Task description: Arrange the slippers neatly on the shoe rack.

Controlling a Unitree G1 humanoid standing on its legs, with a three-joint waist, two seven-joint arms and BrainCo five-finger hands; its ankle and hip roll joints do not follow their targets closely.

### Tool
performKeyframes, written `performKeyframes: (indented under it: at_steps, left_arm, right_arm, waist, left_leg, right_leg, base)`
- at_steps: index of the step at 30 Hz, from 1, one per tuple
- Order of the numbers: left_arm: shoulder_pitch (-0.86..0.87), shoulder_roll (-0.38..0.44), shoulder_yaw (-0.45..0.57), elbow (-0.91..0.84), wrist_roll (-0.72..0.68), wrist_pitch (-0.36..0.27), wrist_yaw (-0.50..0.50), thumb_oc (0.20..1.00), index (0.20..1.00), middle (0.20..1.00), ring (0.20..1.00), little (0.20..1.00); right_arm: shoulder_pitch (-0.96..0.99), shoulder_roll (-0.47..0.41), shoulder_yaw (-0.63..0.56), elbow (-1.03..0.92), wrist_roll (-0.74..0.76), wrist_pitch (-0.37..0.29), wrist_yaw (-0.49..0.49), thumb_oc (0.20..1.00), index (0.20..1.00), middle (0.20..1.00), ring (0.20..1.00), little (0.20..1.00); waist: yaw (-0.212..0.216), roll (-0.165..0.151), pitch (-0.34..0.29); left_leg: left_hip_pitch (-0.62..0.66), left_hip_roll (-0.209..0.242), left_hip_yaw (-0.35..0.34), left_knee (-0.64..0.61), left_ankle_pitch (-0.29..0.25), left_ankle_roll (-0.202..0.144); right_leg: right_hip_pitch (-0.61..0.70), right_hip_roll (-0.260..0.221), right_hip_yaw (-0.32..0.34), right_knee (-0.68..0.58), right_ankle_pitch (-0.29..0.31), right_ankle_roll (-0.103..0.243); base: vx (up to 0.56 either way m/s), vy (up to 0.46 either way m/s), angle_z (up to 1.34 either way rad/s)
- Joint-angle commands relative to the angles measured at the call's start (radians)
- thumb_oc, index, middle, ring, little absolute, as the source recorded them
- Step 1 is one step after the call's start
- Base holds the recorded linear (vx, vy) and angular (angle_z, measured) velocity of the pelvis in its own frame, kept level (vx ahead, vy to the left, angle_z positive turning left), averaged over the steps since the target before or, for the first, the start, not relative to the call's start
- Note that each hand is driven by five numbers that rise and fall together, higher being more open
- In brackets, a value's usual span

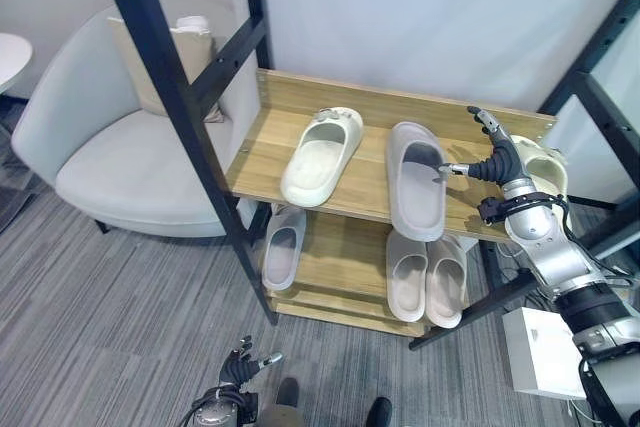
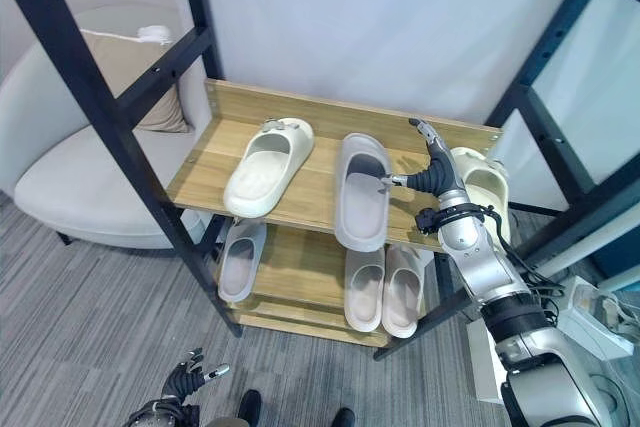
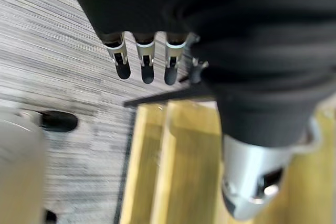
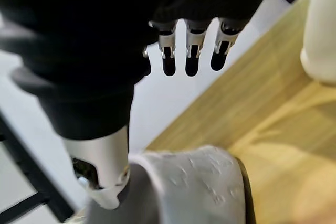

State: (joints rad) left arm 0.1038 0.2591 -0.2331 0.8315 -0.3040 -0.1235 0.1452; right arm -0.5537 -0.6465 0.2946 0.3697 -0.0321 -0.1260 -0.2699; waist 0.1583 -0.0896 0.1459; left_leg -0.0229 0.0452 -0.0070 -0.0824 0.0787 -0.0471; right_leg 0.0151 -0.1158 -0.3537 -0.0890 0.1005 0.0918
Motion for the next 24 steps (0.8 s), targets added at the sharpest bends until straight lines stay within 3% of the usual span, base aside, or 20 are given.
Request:
performKeyframes:
  at_steps: [1,10,11,12,13,18,24]
  left_arm:
    - [-0.066,0.031,-0.029,0.007,-0.010,-0.040,0.003,1.000,1.000,1.000,1.000,1.000]
    - [-0.066,0.030,-0.044,0.023,0.002,-0.049,0.011,1.000,1.000,1.000,1.000,1.000]
    - [-0.067,0.026,-0.046,0.033,0.013,-0.050,0.014,1.000,1.000,1.000,1.000,1.000]
    - [-0.071,0.026,-0.048,0.037,0.014,-0.051,0.015,1.000,1.000,1.000,1.000,1.000]
    - [-0.077,0.025,-0.050,0.038,0.018,-0.055,0.019,1.000,1.000,1.000,1.000,1.000]
    - [-0.086,0.027,-0.044,0.025,0.016,-0.061,0.026,1.000,1.000,1.000,1.000,1.000]
    - [-0.073,0.027,-0.019,0.024,0.013,-0.058,0.030,1.000,1.000,1.000,1.000,1.000]
  right_arm:
    - [-0.135,-0.058,0.044,0.002,-0.088,-0.017,-0.035,1.000,1.000,1.000,1.000,1.000]
    - [-0.165,-0.044,0.117,0.092,-0.168,-0.003,-0.033,1.000,1.000,1.000,1.000,1.000]
    - [-0.172,-0.047,0.126,0.116,-0.195,-0.001,-0.040,0.495,0.495,0.495,0.495,0.495]
    - [-0.182,-0.061,0.143,0.126,-0.238,0.006,-0.046,0.401,0.401,0.401,0.401,0.401]
    - [-0.194,-0.075,0.158,0.137,-0.274,0.012,-0.057,0.200,0.200,0.200,0.200,0.200]
    - [-0.218,-0.124,0.188,0.143,-0.390,0.034,-0.084,0.200,0.200,0.200,0.200,0.200]
    - [-0.195,-0.150,0.123,0.013,-0.435,0.046,-0.115,0.200,0.200,0.200,0.200,0.200]
  waist:
    - [0.049,-0.029,0.031]
    - [0.075,-0.032,0.046]
    - [0.076,-0.032,0.047]
    - [0.077,-0.033,0.047]
    - [0.077,-0.033,0.049]
    - [0.072,-0.028,0.047]
    - [0.053,-0.018,0.036]
  left_leg:
    - [0.037,0.000,-0.038,-0.005,-0.078,-0.007]
    - [0.019,-0.013,-0.059,-0.005,-0.074,-0.002]
    - [0.018,-0.015,-0.061,-0.005,-0.074,-0.002]
    - [0.017,-0.017,-0.063,-0.005,-0.074,-0.003]
    - [0.016,-0.018,-0.064,-0.005,-0.074,-0.003]
    - [0.016,-0.020,-0.073,-0.005,-0.074,-0.004]
    - [0.031,-0.018,-0.070,-0.005,-0.078,-0.004]
  right_leg:
    - [0.057,-0.067,-0.007,0.002,-0.060,0.080]
    - [0.057,-0.076,-0.030,0.002,-0.057,0.087]
    - [0.056,-0.077,-0.032,0.002,-0.056,0.087]
    - [0.056,-0.077,-0.033,0.002,-0.056,0.087]
    - [0.056,-0.078,-0.034,0.002,-0.056,0.088]
    - [0.062,-0.081,-0.040,0.002,-0.057,0.090]
    - [0.074,-0.082,-0.037,0.002,-0.061,0.088]
  base:
    - [0.01,0.035,0.26]
    - [0.01,0.033,0.09]
    - [0.01,0.033,0.03]
    - [0.00,0.025,0.03]
    - [-0.01,0.027,0.05]
    - [0.00,0.018,0.05]
    - [0.00,0.002,0.02]
